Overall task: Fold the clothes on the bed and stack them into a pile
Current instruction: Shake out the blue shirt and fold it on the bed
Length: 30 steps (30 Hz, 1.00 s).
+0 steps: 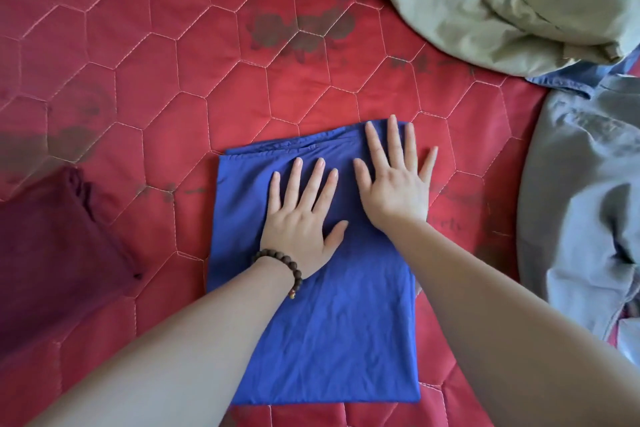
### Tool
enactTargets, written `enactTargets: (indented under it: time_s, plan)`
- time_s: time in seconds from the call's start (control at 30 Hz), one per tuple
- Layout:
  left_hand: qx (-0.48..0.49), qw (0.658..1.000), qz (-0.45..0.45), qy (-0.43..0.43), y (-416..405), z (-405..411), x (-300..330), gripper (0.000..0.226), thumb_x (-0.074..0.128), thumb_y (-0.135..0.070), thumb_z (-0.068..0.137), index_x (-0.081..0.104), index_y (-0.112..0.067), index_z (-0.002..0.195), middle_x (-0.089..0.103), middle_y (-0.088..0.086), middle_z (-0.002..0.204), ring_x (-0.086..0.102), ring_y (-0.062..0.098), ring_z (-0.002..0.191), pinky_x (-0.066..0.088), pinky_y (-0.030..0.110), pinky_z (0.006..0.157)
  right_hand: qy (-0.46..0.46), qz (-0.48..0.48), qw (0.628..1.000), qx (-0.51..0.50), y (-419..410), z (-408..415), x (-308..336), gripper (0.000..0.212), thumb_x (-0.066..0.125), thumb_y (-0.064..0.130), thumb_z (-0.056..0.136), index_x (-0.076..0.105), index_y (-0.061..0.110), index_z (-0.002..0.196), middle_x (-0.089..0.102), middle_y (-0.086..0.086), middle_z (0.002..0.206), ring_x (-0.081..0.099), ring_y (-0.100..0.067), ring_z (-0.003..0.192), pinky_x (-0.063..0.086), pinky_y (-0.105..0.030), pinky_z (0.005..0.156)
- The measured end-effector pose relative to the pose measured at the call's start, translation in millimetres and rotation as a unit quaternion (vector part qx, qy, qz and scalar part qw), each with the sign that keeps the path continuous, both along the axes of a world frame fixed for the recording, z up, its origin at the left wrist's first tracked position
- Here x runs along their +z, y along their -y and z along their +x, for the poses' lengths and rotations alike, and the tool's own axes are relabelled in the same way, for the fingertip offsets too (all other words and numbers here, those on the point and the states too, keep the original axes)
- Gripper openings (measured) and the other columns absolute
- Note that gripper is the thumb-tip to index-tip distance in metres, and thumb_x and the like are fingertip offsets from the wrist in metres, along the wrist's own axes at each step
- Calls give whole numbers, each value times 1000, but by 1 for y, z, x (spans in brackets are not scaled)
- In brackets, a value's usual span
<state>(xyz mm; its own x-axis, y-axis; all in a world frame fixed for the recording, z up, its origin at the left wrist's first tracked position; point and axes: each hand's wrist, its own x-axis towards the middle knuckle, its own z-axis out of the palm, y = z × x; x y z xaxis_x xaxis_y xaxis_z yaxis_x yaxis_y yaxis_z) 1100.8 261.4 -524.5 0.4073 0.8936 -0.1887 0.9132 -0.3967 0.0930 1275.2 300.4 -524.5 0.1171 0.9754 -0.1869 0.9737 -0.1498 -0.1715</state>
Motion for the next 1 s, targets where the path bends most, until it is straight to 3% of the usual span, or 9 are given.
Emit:
enactTargets:
  time_s: [0.1,0.2,0.27,0.4,0.5,0.6,0.7,0.83,1.0]
  plan:
    - [-6,1000,-16,-21,-1,0,3,80,27,-62,90,14,-17,156,7,5,163,2,34,150,6,59,118,-5,-33,995,-95,3,18,3,59,14,53,99,-2,36,153,-3,4,163,-7,-17,150,-6,-54,118]
    - [20,998,-53,6,-4,1,12,79,21,-61,91,7,-19,156,-1,5,164,-5,31,150,0,58,118,-78,33,986,-143,39,20,19,59,32,39,102,14,18,155,10,-5,163,4,-20,150,2,-51,120]
    - [29,996,-34,80,-5,8,22,73,29,-51,94,11,-16,155,2,9,163,-2,31,150,-2,58,118,-103,83,979,-155,79,9,33,58,42,34,99,29,12,151,29,-10,156,24,-26,145,15,-50,118]
    - [-229,943,75,228,-12,56,39,53,47,-29,95,43,-11,144,32,14,155,24,32,146,12,53,119,-93,61,968,-225,151,-18,47,66,64,44,87,46,9,139,56,-14,124,53,-34,113,44,-47,89]
    - [-402,898,32,173,-32,83,39,46,49,-37,98,53,-14,138,36,13,153,27,32,145,19,48,119,-139,-44,947,-288,185,-38,48,73,72,44,82,46,5,138,61,-11,117,60,-33,104,46,-43,83]
    - [-422,902,-29,87,-56,85,33,46,51,-45,97,60,-14,130,47,14,145,36,32,140,23,44,118,-137,-121,927,-327,197,-49,46,49,62,47,88,51,12,121,67,-4,106,62,-30,94,41,-37,79]
    - [-404,912,18,67,-74,74,32,47,47,-51,93,64,-10,108,61,11,112,57,32,107,42,44,99,-134,-151,934,-295,189,-34,43,35,50,51,94,34,21,87,62,1,78,61,-31,78,33,-37,59]
    - [-350,932,94,18,-83,50,36,51,41,-54,93,60,-9,79,59,7,74,56,29,74,44,42,86,-91,-115,968,-203,156,26,45,34,55,53,90,43,22,86,64,-5,84,60,-33,81,30,-36,58]
    - [-278,959,55,0,-67,3,36,69,32,-69,89,60,-8,73,58,8,72,54,29,69,41,41,82,-14,-33,998,-48,95,96,47,39,66,47,84,55,10,85,60,-15,88,56,-37,89,40,-45,71]
